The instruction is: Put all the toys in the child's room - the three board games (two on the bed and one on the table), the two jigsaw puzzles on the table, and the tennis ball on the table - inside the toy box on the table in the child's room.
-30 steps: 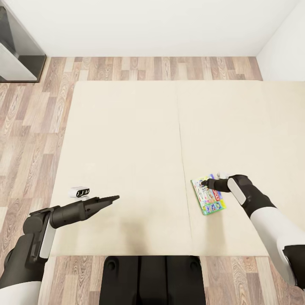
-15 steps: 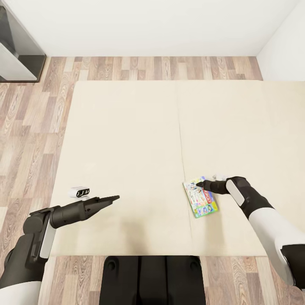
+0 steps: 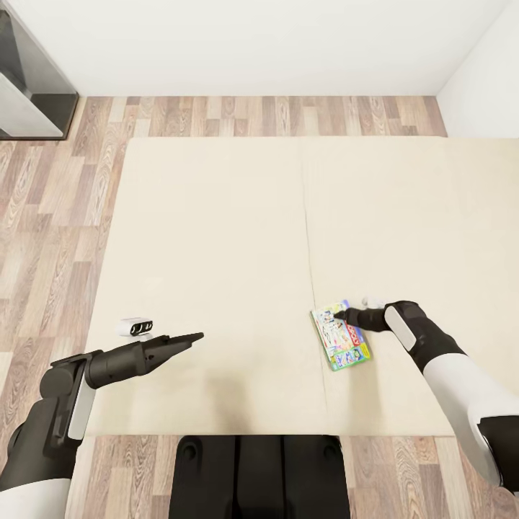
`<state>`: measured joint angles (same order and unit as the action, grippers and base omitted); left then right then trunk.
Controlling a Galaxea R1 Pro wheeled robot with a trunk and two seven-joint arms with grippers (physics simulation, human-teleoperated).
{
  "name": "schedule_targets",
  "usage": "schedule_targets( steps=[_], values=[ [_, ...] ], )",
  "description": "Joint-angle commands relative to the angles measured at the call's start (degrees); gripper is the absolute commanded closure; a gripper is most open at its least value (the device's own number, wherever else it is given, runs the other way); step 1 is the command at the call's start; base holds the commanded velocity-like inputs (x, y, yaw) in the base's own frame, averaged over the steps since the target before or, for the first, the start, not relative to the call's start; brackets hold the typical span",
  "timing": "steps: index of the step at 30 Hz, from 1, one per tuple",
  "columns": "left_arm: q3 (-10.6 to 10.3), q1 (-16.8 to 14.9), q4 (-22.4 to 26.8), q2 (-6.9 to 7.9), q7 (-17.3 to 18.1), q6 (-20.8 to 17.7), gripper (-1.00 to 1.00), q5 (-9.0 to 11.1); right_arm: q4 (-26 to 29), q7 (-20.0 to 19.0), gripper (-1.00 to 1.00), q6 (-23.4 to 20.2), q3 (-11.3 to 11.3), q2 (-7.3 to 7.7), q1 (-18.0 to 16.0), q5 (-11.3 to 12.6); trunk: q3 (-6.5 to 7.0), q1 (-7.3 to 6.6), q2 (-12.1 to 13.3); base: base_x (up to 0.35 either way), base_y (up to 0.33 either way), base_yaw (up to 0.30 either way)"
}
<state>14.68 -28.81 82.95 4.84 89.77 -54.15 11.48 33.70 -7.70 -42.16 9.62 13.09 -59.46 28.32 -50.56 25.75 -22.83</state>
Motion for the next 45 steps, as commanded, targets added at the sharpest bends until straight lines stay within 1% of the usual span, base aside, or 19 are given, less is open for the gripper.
schedule_targets(
  steps=[1,14,17,22,25,45],
  values=[
    [0.0,0.0,0.0,0.0,0.2,-0.6,-1.0,0.0,0.0,-0.3,-1.0,-0.5,0.2,0.06,0.0,-0.3,-0.06,0.03,-0.1,0.0,0.0,0.0],
    [0.0,0.0,0.0,-0.01,0.2,-0.6,-1.0,0.0,0.0,-0.9,-1.0,-3.0,0.2,0.16,0.0,-0.1,-0.06,0.03,-0.1,0.0,0.0,0.0],
    [0.0,0.0,0.0,0.0,0.2,-0.6,-1.0,0.0,0.0,-1.7,-1.0,-3.1,0.2,0.17,0.0,-0.1,-0.06,0.03,-0.1,0.0,0.0,0.0],
    [0.0,0.0,0.0,0.0,0.2,-0.6,-1.0,0.0,0.0,-4.3,-1.0,-3.2,0.2,0.25,0.0,-0.3,-0.06,0.03,-0.1,0.0,0.0,0.0],
    [0.0,0.0,0.0,0.01,0.2,-0.6,-1.0,0.0,0.0,-5.2,-1.0,-3.2,0.3,0.2,0.0,-0.3,-0.06,0.03,-0.1,0.0,0.0,0.0],
    [0.1,0.0,0.0,0.05,0.2,-0.6,-1.0,0.0,0.3,-5.9,-1.0,-2.8,0.6,0.18,0.3,-0.4,-0.06,0.03,-0.1,0.0,0.0,0.0]
  ],
)
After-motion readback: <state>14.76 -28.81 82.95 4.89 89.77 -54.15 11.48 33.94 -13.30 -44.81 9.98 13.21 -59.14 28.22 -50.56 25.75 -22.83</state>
